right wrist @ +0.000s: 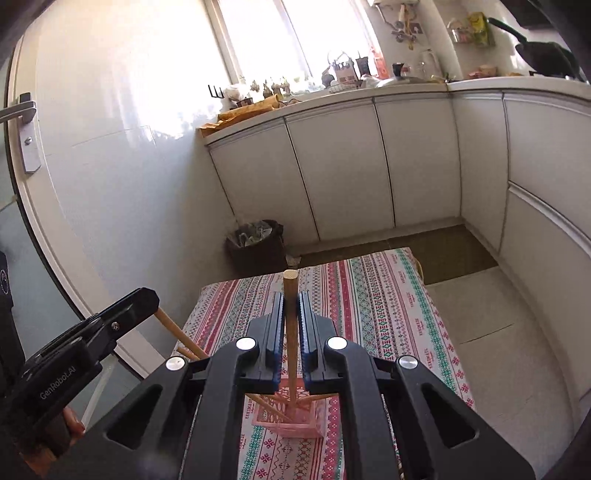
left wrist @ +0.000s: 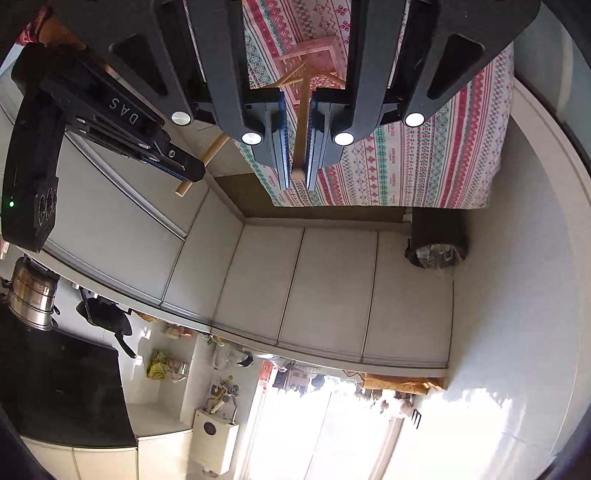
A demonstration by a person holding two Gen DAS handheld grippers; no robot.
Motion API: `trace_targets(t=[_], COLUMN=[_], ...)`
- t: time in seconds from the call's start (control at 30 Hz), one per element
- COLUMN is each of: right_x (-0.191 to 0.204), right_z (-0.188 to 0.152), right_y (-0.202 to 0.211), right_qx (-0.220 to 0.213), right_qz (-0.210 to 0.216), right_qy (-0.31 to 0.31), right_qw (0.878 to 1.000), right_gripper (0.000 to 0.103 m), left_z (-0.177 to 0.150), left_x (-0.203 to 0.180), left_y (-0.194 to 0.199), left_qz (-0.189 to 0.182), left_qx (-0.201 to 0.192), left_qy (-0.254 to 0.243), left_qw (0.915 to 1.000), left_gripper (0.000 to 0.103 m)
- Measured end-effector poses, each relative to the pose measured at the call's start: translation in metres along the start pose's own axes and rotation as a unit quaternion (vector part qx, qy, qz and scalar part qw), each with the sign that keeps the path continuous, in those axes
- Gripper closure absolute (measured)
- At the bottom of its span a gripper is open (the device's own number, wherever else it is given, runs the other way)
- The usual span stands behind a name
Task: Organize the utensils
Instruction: 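Lower both chopsticks into the pink basket and open both tools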
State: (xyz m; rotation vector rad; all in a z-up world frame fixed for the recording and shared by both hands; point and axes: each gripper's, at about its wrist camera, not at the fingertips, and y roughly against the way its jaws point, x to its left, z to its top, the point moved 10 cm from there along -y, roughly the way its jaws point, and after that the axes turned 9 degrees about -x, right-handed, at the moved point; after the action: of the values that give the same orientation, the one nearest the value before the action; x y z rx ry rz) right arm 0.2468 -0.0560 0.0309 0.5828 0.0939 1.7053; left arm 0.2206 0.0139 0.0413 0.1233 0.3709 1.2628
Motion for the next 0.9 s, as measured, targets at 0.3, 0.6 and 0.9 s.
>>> trace_targets(t=[0.3, 0.6, 0.9], right_x=[0.007, 0.009, 0.000], right_z=[0.013, 0.025, 0.031], right_y=[0.023, 0.060, 0.104], right_qx=[-0.014, -0.035, -0.061], right_qz=[0.005, -0.005, -0.023], right_qy=[0.004, 0.003, 0.002], right_qw=[1.000, 0.999, 0.998], right_gripper=[0.092, 0.053, 0.024], left_z=[0.023, 0.030, 0.033], left_x=[-0.003, -0.011, -0.021], left_y=[0.038, 0.073, 0.105], left_qz=[-0.002, 0.014, 0.019], left_qx=[-0.035, -0.044, -0.060], left_qy=[0.009, -0.009, -0.018], left_qw=[0.9994, 0.9989, 0.9978], left_gripper=[0.079, 0.060, 0.038])
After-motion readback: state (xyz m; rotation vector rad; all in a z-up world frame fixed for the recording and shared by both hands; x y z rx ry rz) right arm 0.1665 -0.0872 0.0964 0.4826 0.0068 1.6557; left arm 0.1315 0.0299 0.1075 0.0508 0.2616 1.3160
